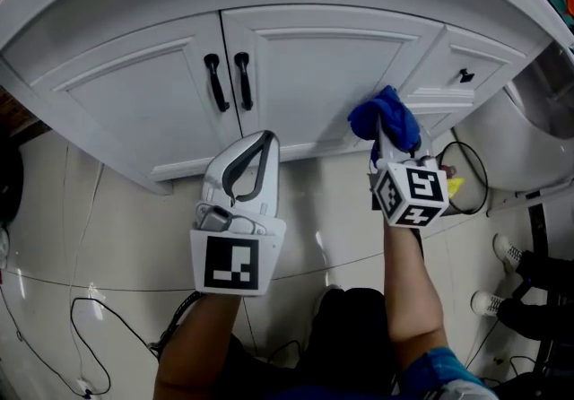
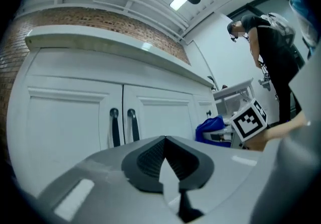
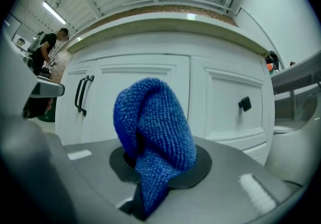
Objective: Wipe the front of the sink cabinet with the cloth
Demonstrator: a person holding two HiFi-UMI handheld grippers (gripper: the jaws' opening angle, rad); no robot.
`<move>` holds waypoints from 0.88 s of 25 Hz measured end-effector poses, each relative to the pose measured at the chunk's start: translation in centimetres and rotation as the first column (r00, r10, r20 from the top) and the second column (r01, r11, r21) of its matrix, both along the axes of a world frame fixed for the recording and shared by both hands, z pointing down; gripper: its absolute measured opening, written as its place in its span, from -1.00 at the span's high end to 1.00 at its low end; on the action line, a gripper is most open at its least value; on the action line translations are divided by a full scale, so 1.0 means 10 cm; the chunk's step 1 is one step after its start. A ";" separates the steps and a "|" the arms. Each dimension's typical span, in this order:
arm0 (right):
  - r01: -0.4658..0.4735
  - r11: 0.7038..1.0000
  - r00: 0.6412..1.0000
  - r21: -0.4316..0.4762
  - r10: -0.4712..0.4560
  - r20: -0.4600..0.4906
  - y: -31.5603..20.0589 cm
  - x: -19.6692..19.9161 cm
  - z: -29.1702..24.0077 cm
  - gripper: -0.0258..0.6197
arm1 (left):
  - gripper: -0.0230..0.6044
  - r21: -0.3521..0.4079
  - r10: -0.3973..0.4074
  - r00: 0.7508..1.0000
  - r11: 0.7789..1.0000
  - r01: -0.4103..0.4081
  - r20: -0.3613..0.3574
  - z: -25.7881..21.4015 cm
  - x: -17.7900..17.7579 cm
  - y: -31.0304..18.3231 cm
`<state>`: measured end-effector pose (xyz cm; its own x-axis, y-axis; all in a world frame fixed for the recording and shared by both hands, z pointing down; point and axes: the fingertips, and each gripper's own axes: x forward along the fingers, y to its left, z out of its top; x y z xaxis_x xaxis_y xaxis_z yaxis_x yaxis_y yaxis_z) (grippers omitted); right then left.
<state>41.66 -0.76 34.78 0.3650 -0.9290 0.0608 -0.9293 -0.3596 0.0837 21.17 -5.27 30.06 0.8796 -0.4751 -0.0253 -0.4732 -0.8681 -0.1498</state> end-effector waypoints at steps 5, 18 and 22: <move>-0.003 0.993 0.999 -0.114 0.009 0.049 -0.13 0.09 0.68 0.73 | 0.92 -0.107 -0.004 0.989 0.994 0.021 0.151 0.83 -0.12 -0.05; -0.009 0.900 0.989 -0.437 0.073 0.129 -0.10 0.20 2.25 0.73 | 0.92 -0.303 0.013 0.983 0.952 0.045 0.186 1.58 -0.15 -0.13; -0.013 0.877 0.983 -0.480 0.099 0.154 -0.04 0.23 2.54 0.73 | 0.92 -0.281 -0.001 0.978 0.958 0.061 0.207 1.65 -0.16 -0.16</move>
